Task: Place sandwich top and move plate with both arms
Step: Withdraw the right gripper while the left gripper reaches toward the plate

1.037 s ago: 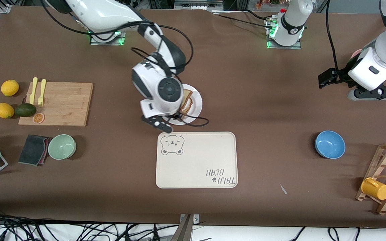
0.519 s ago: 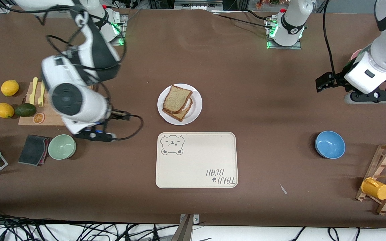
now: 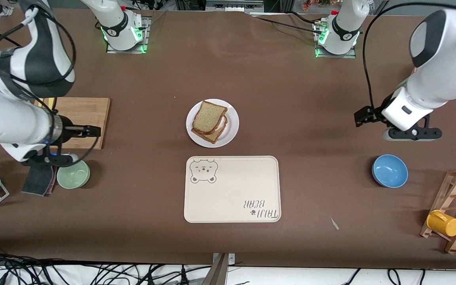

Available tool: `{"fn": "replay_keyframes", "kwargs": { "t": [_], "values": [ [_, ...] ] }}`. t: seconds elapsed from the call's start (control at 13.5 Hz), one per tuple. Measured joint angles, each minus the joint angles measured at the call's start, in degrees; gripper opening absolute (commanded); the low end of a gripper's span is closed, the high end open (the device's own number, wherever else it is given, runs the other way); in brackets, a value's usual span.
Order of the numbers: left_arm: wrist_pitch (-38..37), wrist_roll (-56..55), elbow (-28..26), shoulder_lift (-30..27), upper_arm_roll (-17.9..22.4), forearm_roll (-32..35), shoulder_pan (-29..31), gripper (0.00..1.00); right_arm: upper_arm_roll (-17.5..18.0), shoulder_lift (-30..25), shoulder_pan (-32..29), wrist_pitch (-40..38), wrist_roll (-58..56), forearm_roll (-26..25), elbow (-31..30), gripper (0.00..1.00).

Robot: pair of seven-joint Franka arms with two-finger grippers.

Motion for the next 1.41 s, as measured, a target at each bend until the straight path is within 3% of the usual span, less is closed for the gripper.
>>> {"fn": "replay_keyframes", "kwargs": {
  "t": [0.3, 0.44, 0.59, 0.74, 1.04, 1.26, 1.41],
  "values": [
    [9.0, 0.0, -6.5, 1.6, -1.5, -0.1, -1.1, 1.0, -6.5, -12.4, 0.0, 17.5, -5.5, 2.0, -21.8, 1.0],
    [13.8, 0.0, -9.1, 3.2, -2.9, -0.2, -1.5, 1.0, -9.9, -17.2, 0.0, 21.1, -9.6, 3.0, -27.9, 1.0],
    [18.2, -0.1, -10.7, 5.1, -4.3, -2.7, -1.9, 1.0, -13.9, -20.3, 1.2, 18.7, -12.3, 3.3, -27.8, 1.0],
    [21.4, 0.0, -11.8, 6.9, -4.7, -8.4, -2.7, 1.0, -15.7, -22.3, 1.8, 12.7, -13.0, 3.4, -24.5, 1.0],
    [24.2, 0.0, -12.3, 9.7, -4.8, -19.5, -5.4, 1.0, -14.6, -22.7, 1.8, 5.6, -13.1, 3.4, -17.9, 1.0],
    [27.6, 0.2, -12.9, 12.0, -6.6, -29.4, -6.6, 1.0, -11.8, -22.4, 1.8, 4.0, -12.4, 3.4, -17.5, 1.0],
    [29.4, 2.0, -13.5, 13.2, -7.2, -36.9, -7.9, 1.0, -12.1, -22.2, 1.7, 4.0, -12.4, 3.4, -17.3, 1.0]
  ]
}}
